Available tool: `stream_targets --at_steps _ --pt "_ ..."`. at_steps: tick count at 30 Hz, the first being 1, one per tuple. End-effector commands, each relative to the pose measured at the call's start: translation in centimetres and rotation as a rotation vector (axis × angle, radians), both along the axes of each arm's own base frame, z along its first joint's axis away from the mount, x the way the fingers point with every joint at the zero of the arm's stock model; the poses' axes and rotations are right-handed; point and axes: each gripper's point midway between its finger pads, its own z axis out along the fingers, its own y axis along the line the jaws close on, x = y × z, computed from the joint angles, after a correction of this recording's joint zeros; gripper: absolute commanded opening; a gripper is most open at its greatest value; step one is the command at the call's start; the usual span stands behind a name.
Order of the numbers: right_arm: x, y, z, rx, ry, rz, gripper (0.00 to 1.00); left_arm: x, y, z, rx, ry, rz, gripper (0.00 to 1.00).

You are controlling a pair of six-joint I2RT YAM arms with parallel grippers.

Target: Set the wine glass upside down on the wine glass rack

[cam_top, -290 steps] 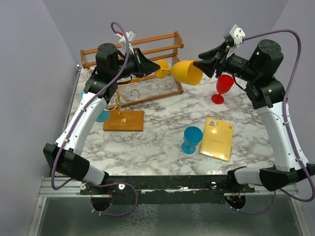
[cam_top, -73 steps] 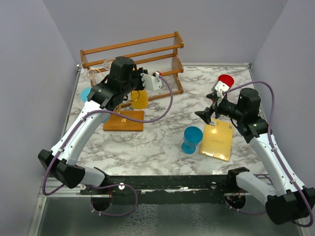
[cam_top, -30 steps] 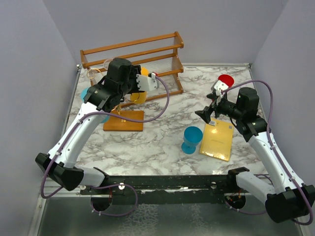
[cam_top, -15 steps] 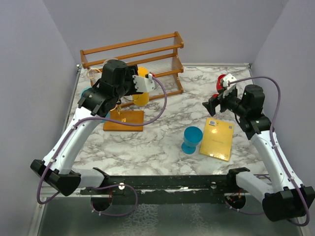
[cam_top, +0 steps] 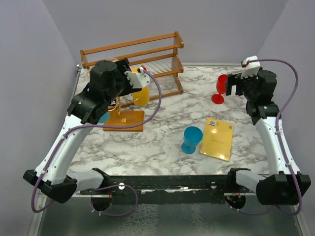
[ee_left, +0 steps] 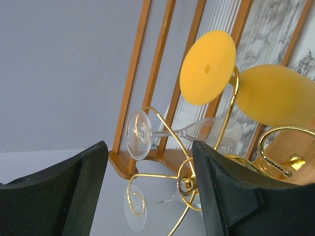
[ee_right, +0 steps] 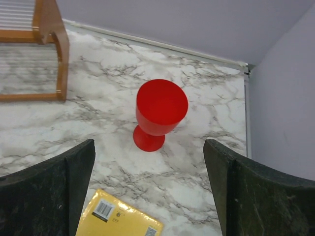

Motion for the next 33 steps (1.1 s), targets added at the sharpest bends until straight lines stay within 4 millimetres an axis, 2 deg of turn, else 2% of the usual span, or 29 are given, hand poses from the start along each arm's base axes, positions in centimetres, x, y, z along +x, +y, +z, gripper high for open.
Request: stream_targets --at_steps 1,4,7,15,24,33 --pt "1.8 -3.5 1.3 -0.081 -0.003 -0.168 0.88 -1.3 0.2 4.7 -0.187 -0.100 0.023 0.74" --pt "3.2 -4.3 1.1 -0.121 0.020 -0.190 0.81 -1.7 0.4 5.4 -0.243 -0.109 0.033 0.78" --pt "4.8 -4.5 0.1 -0.143 0.071 -0.183 0.74 -2.3 0.3 5.8 -0.285 -0.106 0.024 0.79" --pt "8.5 -4.3 -4.4 -0.140 0.234 -0.122 0.62 -3.0 -0.5 5.6 -0.321 -0.076 -0.019 0.80" --pt "10.7 -5.2 -9.2 -0.117 0.352 -0.111 0.53 -3.1 -0.8 5.0 -0.314 -0.053 -0.033 0.80" --pt "12.2 -4.5 -12.0 -0.058 0.421 -0.057 0.42 -2.6 -1.3 4.6 -0.304 -0.040 -0.040 0.80"
